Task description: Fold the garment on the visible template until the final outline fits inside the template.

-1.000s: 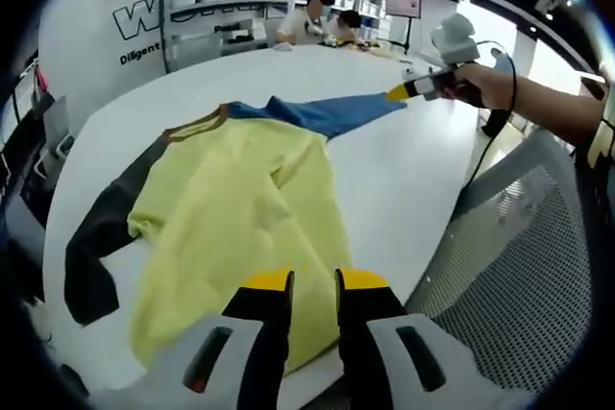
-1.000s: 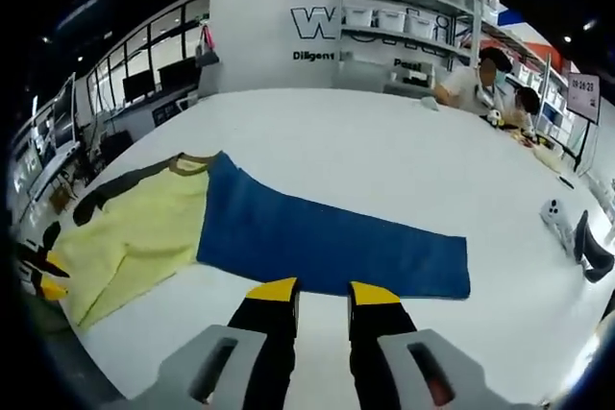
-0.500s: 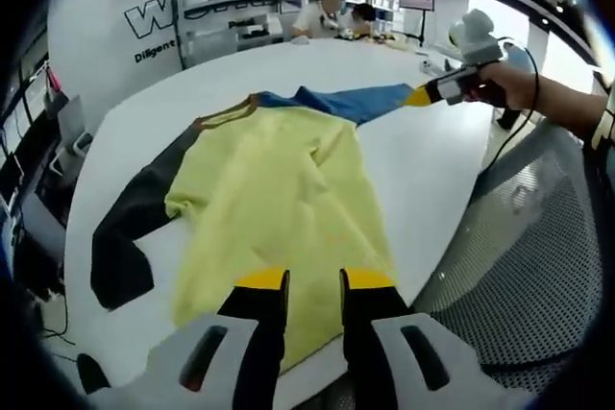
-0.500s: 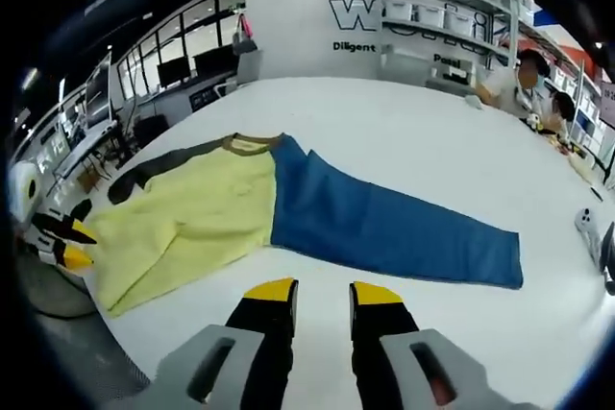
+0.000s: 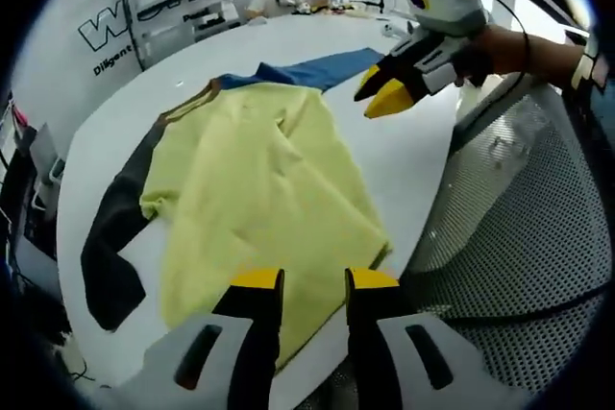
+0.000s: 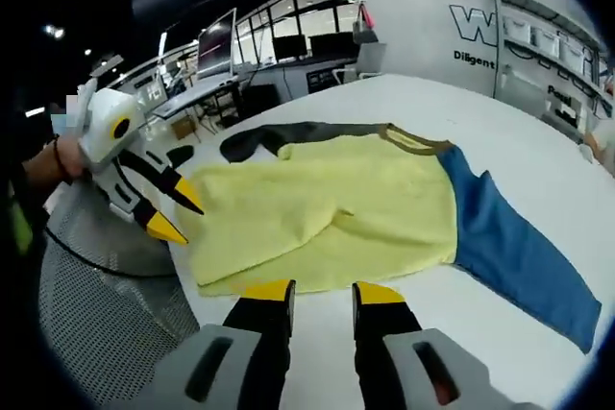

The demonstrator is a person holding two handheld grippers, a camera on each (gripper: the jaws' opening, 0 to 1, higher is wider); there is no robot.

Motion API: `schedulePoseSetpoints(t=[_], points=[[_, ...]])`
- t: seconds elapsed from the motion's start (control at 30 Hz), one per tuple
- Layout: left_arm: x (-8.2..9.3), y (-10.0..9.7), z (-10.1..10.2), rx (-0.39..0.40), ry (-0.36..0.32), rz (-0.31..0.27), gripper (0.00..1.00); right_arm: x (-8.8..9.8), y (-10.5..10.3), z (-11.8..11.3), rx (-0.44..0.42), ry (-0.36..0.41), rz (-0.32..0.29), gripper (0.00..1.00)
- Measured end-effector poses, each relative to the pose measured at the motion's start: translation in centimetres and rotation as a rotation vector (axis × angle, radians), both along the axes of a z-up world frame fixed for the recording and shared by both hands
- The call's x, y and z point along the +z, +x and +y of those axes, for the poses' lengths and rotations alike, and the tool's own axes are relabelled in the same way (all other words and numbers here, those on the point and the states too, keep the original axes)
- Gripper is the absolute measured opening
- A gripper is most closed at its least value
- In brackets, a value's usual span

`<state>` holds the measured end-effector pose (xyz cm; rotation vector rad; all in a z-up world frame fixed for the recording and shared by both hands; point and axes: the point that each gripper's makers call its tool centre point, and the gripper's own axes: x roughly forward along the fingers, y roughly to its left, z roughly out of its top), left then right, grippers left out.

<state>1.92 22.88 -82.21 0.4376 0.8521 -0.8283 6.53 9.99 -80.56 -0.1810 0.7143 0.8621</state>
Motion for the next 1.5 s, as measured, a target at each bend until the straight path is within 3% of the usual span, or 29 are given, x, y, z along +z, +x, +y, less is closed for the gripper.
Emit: schedulePoseSetpoints(t=[0.13,0.23,0.53,0.63,0.8,1.13,1.2,1.27,1.3,1.37,1.43,1.5], points=[[-0.2,-0.1,0.1,-0.009,0.001,0.006,0.21,-0.3,-1.2,1.9,0.075,0.006,0.023,0.17],[-0.5,-0.1,0.3,-0.014,0.011,0.006,0.21,-0.8,-1.8,2.8,0.124,-0.02,0.024,0.27],[-1.2,0.4,1.2,-0.03,0.047,0.011,0.21,-2.8,-5.3,6.1,0.321,-0.108,0.087,0.23],[-1.3,0.5,1.3,-0.032,0.045,0.017,0.2,-3.2,-5.7,6.8,0.372,-0.15,0.054,0.22],[-1.6,0.6,1.6,-0.028,0.049,0.023,0.2,-3.7,-6.4,7.5,0.407,-0.168,0.076,0.2],[-1.9,0.9,2.2,-0.012,0.055,0.029,0.2,-4.5,-6.3,7.5,0.433,-0.247,0.043,0.18],[-2.1,0.9,2.4,-0.006,0.058,0.032,0.2,-4.6,-6.3,7.4,0.459,-0.301,0.002,0.17],[-2.2,0.9,2.4,-0.005,0.057,0.034,0.2,-4.6,-6.4,7.4,0.403,-0.307,0.037,0.17],[-2.2,0.9,2.4,-0.002,0.055,0.035,0.2,-4.6,-6.3,7.5,0.44,-0.329,0.01,0.16],[-2.2,0.9,2.5,-0.001,0.055,0.034,0.2,-4.7,-6.3,7.6,0.41,-0.316,0.027,0.13],[-2.2,0.9,2.5,0.004,0.054,0.032,0.2,-4.7,-6.3,7.6,0.419,-0.316,0.02,0.04],[-2.3,0.9,2.6,0.009,0.053,0.038,0.2,-4.7,-6.5,7.7,0.426,-0.317,0.013,0.02]])
